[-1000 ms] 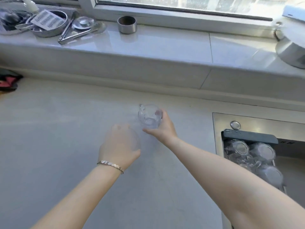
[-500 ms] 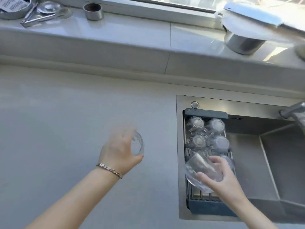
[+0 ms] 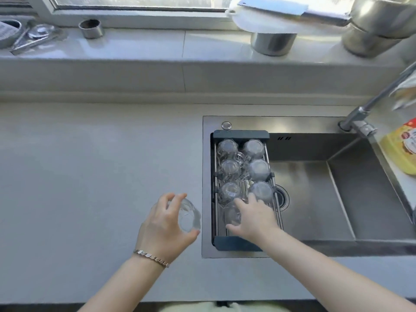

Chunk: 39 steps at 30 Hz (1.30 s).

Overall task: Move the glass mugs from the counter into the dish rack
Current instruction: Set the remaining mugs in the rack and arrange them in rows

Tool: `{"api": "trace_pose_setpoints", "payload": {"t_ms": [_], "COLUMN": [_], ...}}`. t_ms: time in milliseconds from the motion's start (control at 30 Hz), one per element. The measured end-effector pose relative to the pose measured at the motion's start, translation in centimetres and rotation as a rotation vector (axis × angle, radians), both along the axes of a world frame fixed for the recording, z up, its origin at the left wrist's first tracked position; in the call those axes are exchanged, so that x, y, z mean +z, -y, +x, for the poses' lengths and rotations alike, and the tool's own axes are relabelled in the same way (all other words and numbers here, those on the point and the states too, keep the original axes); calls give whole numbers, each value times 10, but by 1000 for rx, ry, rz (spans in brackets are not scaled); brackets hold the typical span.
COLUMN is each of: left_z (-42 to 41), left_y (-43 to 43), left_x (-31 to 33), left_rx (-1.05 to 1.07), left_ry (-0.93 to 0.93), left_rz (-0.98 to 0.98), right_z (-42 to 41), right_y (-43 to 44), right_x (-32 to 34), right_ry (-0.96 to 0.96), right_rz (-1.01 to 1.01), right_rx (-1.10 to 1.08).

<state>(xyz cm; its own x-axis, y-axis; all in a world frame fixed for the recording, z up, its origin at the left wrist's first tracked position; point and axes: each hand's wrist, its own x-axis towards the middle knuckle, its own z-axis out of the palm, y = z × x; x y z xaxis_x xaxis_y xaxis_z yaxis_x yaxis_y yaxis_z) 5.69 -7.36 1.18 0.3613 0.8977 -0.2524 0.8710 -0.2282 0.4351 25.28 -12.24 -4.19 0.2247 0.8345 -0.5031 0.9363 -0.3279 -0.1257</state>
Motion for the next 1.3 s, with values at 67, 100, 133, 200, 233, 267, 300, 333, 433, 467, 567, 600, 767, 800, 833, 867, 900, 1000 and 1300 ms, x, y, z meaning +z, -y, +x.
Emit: {"api": "trace_pose_setpoints", "payload": {"t_ms": [67, 100, 133, 200, 233, 267, 300, 333, 433, 467, 567, 600, 767, 800, 833, 867, 900, 1000, 1300], "left_z": [-1, -1, 0, 1, 1, 3, 4, 5, 8, 8, 9, 11, 39, 49, 60, 71, 82, 110, 125], "left_y": [8, 11, 13, 16, 17, 18, 18, 18, 17, 16, 15, 15, 0, -2, -4, -5, -5, -6, -10], "left_x": [3, 4, 5, 7, 7, 8, 9, 9, 10, 11, 10, 10, 15, 17, 18, 19, 20, 17, -52], "left_rx": [29, 37, 43, 58, 64, 66, 67, 68, 74, 73, 67, 64, 270, 338, 380, 396, 389, 293, -471], "left_ry": [-1, -5, -10, -18, -19, -23, -30, -36, -33, -36, -56, -62, 201, 306, 406, 481, 522, 513, -215], "left_rz": [10, 18, 25, 35, 37, 40, 43, 46, 54, 54, 39, 27, -291, -408, -532, -653, -759, -932, -158], "right_z": [-5, -6, -6, -5, -5, -4, -4, -5, -9, -8, 7, 14, 31, 29, 27, 26, 28, 46, 94], "right_y": [3, 4, 5, 4, 4, 3, 2, 1, 1, 2, 12, 17, 50, 54, 58, 61, 64, 69, 65], "right_x": [-6, -7, -9, -14, -17, -22, -27, -32, -47, -50, -48, -44, -11, -2, 3, 7, 10, 14, 12], "right_ry": [6, 6, 8, 17, 15, 2, -27, -70, -216, -268, -467, -512, -707, -767, -812, -838, -866, -813, -369], "right_rz": [-16, -13, -6, -4, -12, -20, -30, -36, 17, 43, 63, 59, 245, 317, 404, 503, 606, 819, 415], "right_rx": [28, 25, 14, -9, -29, -60, -94, -125, -209, -244, -357, -356, -145, -118, -97, -97, -128, -207, -434]}}
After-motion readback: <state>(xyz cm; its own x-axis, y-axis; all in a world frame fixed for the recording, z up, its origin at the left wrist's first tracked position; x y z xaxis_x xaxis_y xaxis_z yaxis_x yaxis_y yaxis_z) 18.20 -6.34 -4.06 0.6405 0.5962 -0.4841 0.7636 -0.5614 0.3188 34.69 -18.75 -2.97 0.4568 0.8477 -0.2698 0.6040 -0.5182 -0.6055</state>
